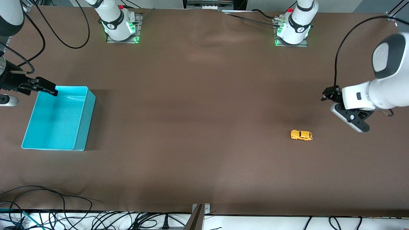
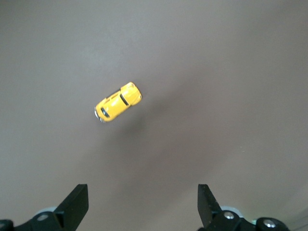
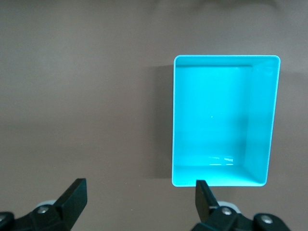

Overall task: Wind up and store yellow beetle car
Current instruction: 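Lower the left gripper onto the yellow beetle car and grasp it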

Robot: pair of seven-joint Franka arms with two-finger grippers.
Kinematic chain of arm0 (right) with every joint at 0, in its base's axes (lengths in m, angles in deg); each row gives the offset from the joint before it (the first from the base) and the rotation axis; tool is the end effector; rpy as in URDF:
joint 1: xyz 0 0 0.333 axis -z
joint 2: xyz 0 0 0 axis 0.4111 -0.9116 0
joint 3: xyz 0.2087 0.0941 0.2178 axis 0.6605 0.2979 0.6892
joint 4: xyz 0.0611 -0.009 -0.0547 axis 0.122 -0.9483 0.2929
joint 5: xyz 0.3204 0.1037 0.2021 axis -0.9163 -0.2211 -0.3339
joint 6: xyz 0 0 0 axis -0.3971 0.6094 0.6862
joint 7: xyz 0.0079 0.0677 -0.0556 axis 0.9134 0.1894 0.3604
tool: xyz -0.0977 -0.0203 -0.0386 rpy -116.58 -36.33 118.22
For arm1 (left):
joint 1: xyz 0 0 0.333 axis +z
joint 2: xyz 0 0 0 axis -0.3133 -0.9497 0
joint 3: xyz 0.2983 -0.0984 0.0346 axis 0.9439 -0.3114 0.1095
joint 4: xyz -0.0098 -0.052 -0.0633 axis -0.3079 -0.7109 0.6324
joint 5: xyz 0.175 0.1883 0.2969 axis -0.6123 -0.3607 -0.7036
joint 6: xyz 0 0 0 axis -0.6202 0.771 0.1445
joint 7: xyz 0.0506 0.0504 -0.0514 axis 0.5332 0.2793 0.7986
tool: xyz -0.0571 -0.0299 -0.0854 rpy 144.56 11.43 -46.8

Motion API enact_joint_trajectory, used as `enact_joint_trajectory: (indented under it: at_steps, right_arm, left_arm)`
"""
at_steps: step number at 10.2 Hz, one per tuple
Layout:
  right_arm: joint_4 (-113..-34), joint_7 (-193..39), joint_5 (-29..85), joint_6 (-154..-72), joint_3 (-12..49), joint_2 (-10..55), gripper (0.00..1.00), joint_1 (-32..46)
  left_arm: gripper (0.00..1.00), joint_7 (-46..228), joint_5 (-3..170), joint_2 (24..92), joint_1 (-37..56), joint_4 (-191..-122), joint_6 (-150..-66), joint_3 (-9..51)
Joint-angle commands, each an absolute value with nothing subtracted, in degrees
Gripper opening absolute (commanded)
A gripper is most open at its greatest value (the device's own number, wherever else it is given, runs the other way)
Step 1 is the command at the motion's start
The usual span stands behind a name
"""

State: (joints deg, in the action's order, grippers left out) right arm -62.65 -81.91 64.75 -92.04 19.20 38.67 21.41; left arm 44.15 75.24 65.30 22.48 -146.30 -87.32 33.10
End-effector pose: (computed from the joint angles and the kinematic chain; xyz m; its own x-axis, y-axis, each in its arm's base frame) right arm 0.5994 -0.0155 0.5669 0.9992 -0.0280 -0.0289 -0.0277 -0.9996 0.0097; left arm 0.6329 -0.0176 0.4480 0.7251 -0.6775 -0.1237 -0.6579 -0.7345 0.1664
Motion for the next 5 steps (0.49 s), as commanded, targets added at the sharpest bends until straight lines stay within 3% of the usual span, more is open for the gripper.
enact_joint_trajectory:
  at_steps: [1,5]
  right_arm:
    - [-61.86,-81.37,64.91,-92.46,19.28,38.17,1.00,21.90]
    - [-61.86,-81.54,64.21,-93.86,19.28,37.65,1.00,21.90]
  left_arm:
    - [1.00,31.73,75.12,58.60,23.36,-144.85,-92.99,32.92]
    - [1.00,11.00,68.54,52.79,23.36,-152.21,-112.74,32.83]
